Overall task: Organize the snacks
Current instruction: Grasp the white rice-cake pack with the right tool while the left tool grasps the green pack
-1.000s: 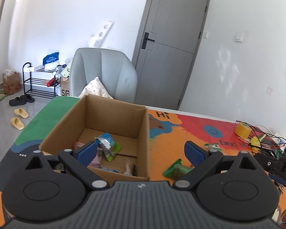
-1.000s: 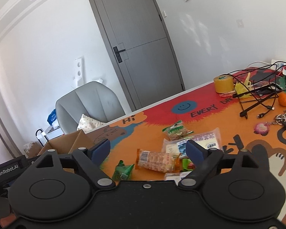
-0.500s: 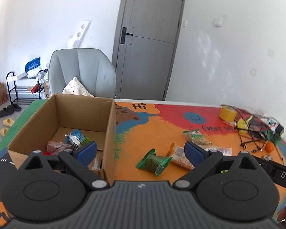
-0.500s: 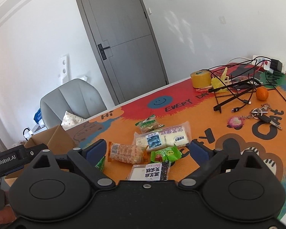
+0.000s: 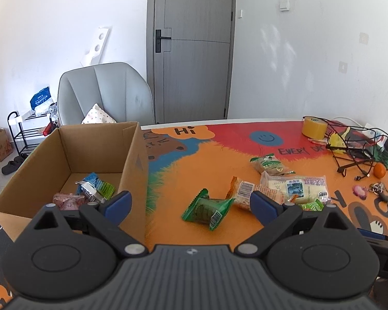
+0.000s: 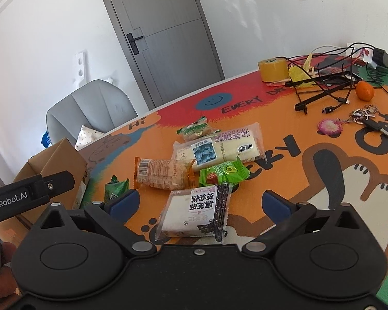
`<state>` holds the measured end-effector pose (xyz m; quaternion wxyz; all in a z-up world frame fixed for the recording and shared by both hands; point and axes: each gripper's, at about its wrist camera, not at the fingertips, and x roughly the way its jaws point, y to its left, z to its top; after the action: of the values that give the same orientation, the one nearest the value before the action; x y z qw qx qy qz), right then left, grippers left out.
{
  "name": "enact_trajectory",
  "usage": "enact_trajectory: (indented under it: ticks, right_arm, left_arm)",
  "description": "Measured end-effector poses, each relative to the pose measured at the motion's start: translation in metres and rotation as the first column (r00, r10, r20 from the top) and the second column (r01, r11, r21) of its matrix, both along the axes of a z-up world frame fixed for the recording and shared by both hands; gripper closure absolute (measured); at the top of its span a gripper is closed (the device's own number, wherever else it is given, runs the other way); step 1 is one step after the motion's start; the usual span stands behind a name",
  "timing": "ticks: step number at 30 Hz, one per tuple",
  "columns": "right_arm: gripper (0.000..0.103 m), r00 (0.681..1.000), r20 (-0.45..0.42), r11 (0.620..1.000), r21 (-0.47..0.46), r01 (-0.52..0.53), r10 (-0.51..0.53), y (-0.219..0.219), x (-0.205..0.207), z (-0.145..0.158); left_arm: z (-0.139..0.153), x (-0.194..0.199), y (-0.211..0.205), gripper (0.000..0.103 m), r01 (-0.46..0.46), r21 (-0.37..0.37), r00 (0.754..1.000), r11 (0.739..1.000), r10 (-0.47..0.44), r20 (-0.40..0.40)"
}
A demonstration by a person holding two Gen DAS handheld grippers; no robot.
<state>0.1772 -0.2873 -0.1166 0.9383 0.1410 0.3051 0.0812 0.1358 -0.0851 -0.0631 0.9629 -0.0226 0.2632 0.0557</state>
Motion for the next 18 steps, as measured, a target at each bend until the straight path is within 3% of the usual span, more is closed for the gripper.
enact_trajectory:
  ticks: [13, 18]
  right_arm:
    - [0.001, 0.998, -0.056, 0.999, -0.046, 0.018, -0.021, 0.016, 0.018, -0.026]
    - [0.009, 0.999, -0.04, 0.995, -0.095, 0.018, -0.022, 0.02, 0.02, -0.031]
  left_arm:
    - [-0.015, 0.012, -0.006, 0.008, 0.017, 0.029, 1.0, 0.999, -0.017, -0.027]
    - [-0.019, 0.018, -0.013, 0.008, 0.041, 0.033, 0.999, 0.999, -0.04, -0.026]
